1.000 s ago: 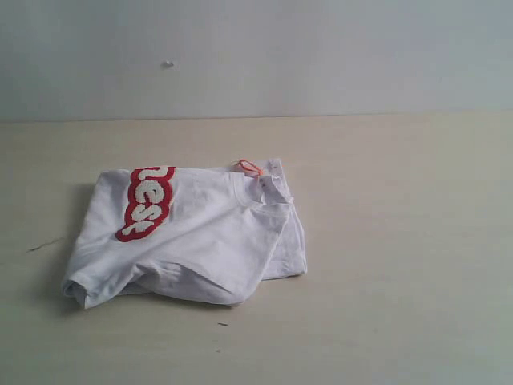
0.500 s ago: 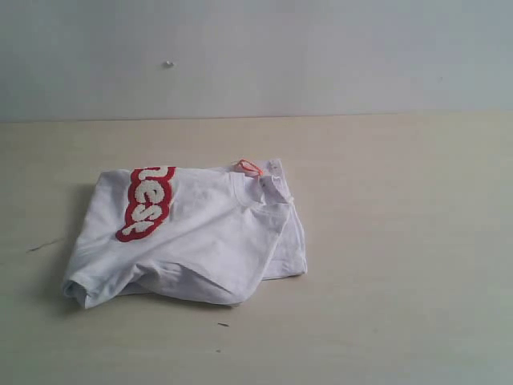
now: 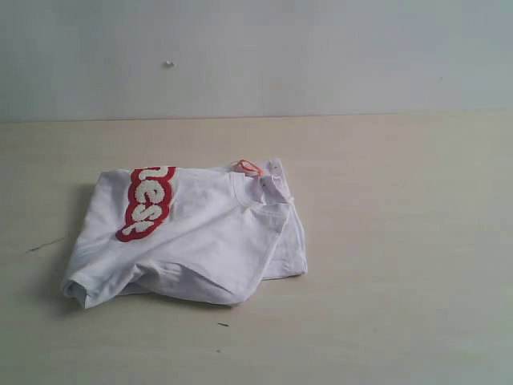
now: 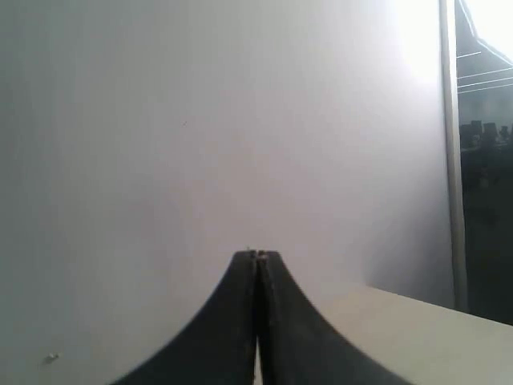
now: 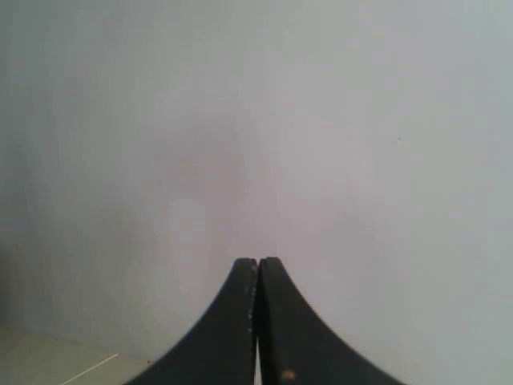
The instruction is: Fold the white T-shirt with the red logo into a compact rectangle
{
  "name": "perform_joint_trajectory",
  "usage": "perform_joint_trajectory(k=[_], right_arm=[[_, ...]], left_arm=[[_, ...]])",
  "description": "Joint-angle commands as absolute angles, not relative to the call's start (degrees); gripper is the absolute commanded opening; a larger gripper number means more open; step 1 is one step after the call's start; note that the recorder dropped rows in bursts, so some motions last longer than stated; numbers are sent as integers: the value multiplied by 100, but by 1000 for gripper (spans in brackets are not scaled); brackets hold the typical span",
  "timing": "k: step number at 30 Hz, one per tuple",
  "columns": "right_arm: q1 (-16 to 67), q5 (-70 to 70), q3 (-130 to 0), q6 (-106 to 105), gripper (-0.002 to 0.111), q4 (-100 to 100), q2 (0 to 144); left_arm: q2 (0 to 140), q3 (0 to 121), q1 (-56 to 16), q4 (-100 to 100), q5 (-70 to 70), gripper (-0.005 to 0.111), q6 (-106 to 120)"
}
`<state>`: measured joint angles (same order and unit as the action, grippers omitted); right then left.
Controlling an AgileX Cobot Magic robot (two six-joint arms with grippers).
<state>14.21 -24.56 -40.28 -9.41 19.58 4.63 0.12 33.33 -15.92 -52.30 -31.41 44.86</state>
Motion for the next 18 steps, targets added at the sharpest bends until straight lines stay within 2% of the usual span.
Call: perform_joint_trajectory(k=[1, 8, 15, 18], right_arm=[[1404, -2476, -3986, -938, 0, 1959, 446], [1404, -2476, -3986, -938, 0, 1947, 446], [1404, -2476, -3986, -938, 0, 1947, 446], [1404, -2476, -3986, -938, 0, 1947, 446]], left_arm=[[0, 3272, -1583, -4904, -3149, 0, 4451], [0, 3272, -1222, -4479, -3149, 0, 4177], [0, 3272, -106, -2060, -2796, 0, 0], [0, 3263, 194, -1174, -2760, 0, -1026]])
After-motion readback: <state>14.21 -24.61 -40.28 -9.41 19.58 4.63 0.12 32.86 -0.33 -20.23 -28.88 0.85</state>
